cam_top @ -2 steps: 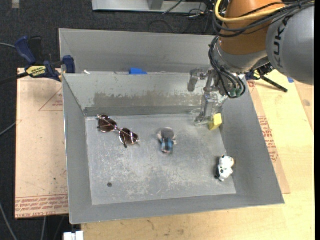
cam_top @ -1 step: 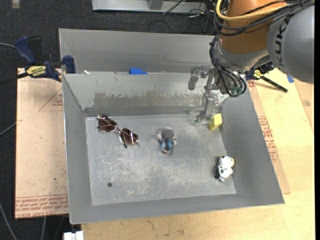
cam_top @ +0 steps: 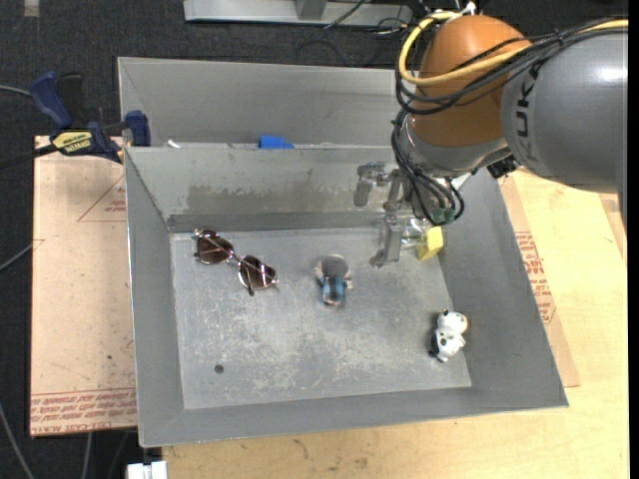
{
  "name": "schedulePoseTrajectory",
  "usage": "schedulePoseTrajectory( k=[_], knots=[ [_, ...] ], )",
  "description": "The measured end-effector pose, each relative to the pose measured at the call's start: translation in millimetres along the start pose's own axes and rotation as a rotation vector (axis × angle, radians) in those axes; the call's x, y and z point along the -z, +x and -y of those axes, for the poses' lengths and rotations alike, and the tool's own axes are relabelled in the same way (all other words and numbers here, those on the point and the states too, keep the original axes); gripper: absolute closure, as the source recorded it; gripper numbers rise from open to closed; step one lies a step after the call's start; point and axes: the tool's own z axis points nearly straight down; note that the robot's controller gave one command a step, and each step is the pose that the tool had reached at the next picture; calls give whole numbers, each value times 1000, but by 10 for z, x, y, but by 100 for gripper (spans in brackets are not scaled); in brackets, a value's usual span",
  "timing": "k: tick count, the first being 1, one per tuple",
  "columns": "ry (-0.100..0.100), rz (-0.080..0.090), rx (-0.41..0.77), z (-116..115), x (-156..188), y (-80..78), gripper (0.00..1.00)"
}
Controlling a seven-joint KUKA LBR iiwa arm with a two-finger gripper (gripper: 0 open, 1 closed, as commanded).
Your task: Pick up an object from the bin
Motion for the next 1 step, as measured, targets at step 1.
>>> schedulePoseTrajectory(
  k=[1],
  knots=[
    [-1, -7, 45, -682, -351, 106, 0]
  ],
)
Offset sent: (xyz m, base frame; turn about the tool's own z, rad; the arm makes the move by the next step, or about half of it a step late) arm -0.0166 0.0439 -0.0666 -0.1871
